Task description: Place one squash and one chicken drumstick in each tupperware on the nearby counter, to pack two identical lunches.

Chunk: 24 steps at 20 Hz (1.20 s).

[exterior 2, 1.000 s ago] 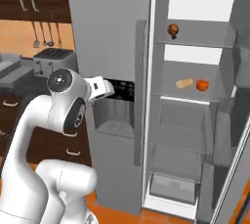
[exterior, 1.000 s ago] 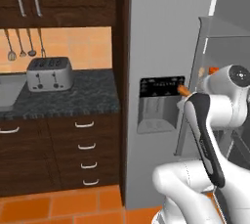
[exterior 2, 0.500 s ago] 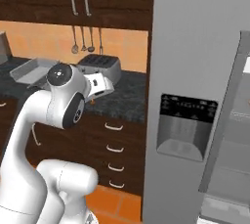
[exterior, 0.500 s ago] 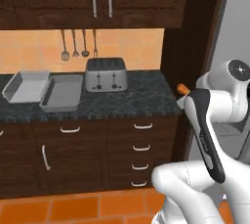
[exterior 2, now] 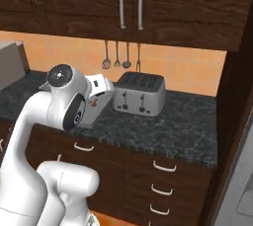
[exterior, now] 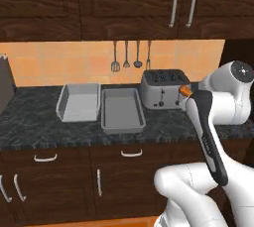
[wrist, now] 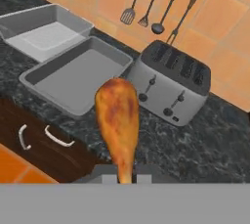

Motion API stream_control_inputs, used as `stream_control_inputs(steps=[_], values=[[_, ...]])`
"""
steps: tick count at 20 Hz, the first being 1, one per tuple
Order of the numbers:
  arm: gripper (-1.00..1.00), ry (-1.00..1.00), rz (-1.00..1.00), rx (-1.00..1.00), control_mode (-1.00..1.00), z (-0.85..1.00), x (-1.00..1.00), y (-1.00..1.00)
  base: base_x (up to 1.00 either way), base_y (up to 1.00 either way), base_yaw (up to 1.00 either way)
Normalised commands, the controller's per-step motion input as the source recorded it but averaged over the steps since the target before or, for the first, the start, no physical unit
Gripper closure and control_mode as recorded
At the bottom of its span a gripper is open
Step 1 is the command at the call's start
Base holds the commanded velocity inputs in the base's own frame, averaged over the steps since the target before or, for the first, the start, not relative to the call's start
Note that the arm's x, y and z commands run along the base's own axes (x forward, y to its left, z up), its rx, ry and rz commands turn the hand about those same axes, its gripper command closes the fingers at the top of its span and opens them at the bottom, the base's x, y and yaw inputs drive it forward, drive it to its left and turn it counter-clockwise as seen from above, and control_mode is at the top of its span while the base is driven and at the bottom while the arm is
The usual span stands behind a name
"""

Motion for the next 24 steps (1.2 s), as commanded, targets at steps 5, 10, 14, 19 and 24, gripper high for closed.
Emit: stream_control_inputs(steps=[5, 10, 14, 19, 24], values=[[1.00, 0.00, 0.00, 0.00, 1.00, 0.00, 0.00, 0.00, 0.62, 1.00, 0.00], [1.00, 0.06, -0.01, -0.01, -1.00, -0.30, 0.10, 0.01, 0.23, 0.38, -0.01], [1.00, 0.14, 0.00, 0.00, -1.00, -0.68, 0.27, -0.18, 0.00, 0.00, 0.00], [1.00, 0.17, 0.00, 0.05, -1.00, -0.38, 0.38, -0.40, 0.00, 0.00, 0.00], [1.00, 0.18, 0.00, 0.03, -1.00, -0.38, 0.56, -0.16, 0.00, 0.00, 0.00]])
